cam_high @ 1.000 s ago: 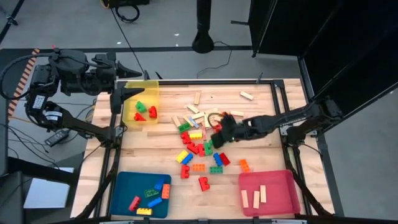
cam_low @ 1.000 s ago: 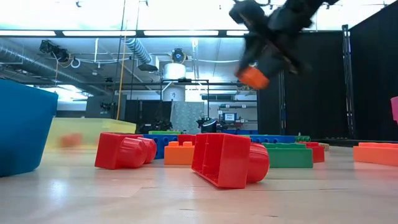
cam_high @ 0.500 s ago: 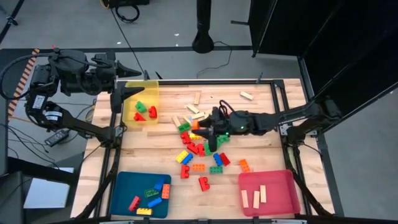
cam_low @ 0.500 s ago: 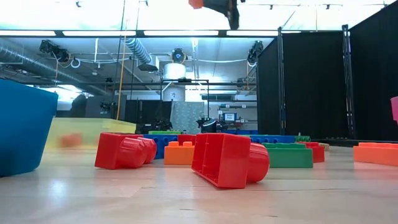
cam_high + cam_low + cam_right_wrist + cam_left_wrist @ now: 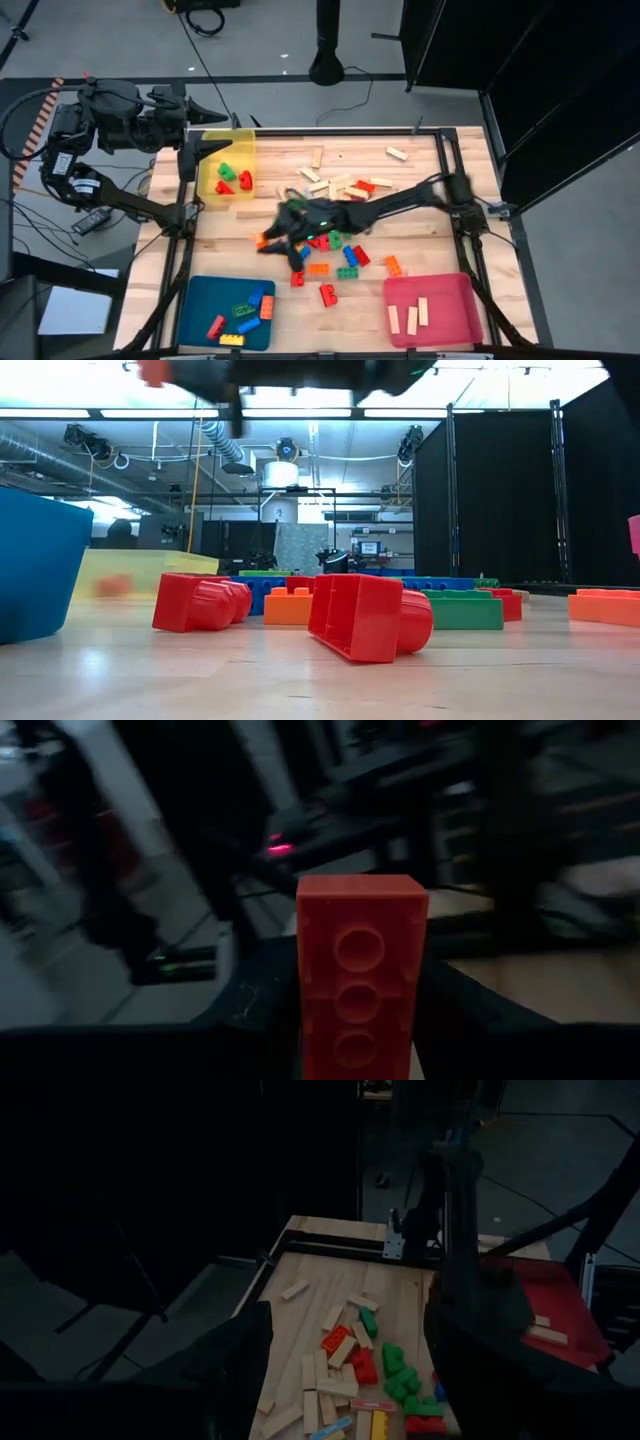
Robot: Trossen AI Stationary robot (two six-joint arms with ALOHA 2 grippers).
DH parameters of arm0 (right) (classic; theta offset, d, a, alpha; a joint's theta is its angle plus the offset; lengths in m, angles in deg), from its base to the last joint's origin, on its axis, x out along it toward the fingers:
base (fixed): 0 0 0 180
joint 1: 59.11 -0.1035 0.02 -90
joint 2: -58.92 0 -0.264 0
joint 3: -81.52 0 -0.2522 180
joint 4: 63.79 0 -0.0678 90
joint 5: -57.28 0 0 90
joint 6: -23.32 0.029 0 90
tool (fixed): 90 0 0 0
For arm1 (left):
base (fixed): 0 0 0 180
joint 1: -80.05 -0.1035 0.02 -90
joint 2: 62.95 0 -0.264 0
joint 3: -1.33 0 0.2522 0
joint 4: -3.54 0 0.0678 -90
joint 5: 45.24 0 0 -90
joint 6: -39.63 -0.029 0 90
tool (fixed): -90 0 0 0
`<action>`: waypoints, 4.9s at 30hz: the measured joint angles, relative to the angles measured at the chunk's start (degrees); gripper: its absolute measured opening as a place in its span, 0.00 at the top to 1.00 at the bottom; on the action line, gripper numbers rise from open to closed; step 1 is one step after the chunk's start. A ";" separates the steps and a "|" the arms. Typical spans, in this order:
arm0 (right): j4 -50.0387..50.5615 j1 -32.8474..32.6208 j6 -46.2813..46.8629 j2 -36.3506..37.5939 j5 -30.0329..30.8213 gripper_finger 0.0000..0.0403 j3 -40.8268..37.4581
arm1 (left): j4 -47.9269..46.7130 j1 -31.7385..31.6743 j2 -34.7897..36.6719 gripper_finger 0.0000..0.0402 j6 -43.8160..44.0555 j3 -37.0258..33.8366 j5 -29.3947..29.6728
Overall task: Sort blocks by size
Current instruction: Put the orange game piece into the blue bin, then put the blue game piece into the blue bin
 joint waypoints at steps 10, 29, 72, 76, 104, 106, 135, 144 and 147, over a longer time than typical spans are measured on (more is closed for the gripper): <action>0.98 -1.22 1.80 -22.33 -16.48 0.62 27.79 | 0.01 0.00 0.00 0.33 0.08 0.00 0.12; 17.08 -5.46 -5.02 -36.26 -16.17 0.53 43.49 | -0.09 0.00 0.00 0.33 1.53 0.00 0.78; 82.54 -7.30 33.94 11.97 17.08 0.29 -3.83 | -4.46 0.00 0.00 0.33 0.68 0.02 1.31; 78.37 -9.38 37.22 10.33 17.85 0.29 -7.12 | -4.47 -0.02 -0.01 0.33 -0.58 0.02 1.44; 78.19 -8.07 36.59 6.88 18.14 0.97 -5.53 | -4.42 -0.02 -0.04 0.33 -0.63 0.02 2.28; 78.21 -7.63 34.86 7.77 18.60 0.98 -4.06 | -4.42 -0.02 -0.04 0.33 -0.63 0.02 2.33; 70.55 -5.03 11.75 10.20 23.24 0.99 8.36 | -4.42 -0.02 -0.04 0.33 -1.81 0.02 6.14; 47.62 -2.78 -2.11 9.16 16.46 0.99 8.58 | -4.44 -0.02 -0.04 0.33 -1.90 0.02 6.88; 41.83 -2.27 -4.50 8.09 14.74 0.99 8.65 | -4.39 -0.02 -0.02 0.33 -1.90 0.02 7.03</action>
